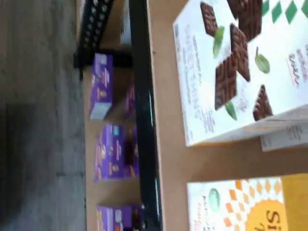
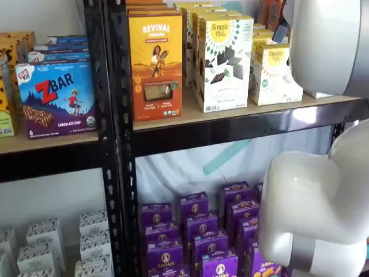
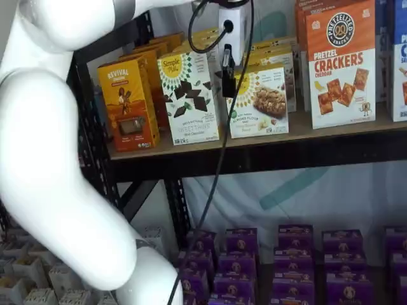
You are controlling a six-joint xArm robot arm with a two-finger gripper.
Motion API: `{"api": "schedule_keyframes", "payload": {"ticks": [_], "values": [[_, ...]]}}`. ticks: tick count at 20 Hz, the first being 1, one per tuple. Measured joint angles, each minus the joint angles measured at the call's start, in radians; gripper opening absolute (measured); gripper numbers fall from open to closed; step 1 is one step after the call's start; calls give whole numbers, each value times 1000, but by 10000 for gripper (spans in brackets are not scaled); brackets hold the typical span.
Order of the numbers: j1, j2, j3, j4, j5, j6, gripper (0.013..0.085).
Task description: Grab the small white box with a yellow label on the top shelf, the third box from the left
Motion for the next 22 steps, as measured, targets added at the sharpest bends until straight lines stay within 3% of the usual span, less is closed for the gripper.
{"api": "schedule_keyframes", "payload": {"ticks": [8,17,22], "values": [[67,37,-27,-82,-44,40,850],[114,104,-101,-120,-42,82,850],[132,105,-96,-123,-68,95,850]]}}
